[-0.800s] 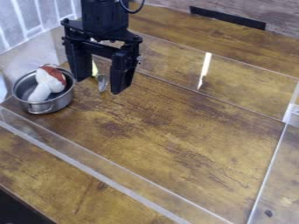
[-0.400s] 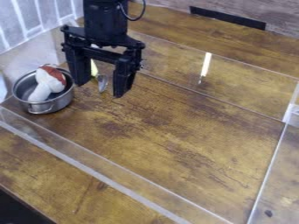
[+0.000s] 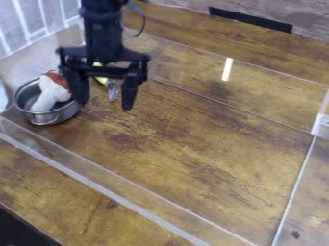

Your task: Move the green spoon to the right

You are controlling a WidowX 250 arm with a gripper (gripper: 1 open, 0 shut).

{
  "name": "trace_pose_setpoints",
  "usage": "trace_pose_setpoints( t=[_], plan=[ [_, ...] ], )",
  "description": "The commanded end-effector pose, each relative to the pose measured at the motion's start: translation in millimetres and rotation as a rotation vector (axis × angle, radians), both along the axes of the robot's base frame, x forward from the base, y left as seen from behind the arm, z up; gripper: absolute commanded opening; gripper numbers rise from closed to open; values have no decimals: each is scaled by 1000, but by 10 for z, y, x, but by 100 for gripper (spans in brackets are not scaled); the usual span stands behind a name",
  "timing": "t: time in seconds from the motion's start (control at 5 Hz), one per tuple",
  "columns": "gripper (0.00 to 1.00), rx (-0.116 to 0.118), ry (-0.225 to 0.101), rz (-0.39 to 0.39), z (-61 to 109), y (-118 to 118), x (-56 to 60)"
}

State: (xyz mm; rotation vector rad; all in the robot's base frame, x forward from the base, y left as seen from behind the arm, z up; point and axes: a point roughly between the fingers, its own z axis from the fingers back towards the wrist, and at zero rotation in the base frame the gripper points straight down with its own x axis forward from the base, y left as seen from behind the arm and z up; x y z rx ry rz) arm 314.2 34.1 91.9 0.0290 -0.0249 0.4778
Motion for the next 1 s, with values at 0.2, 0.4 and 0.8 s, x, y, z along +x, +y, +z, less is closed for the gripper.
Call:
trace_pose_setpoints(
  t=[0.2, 0.4, 0.8],
  plan=[
    [100, 3, -114, 325, 78, 183, 347],
    [100, -1, -144, 412, -12, 274, 389],
    [100, -3, -193, 441, -198, 381, 490]
  ],
)
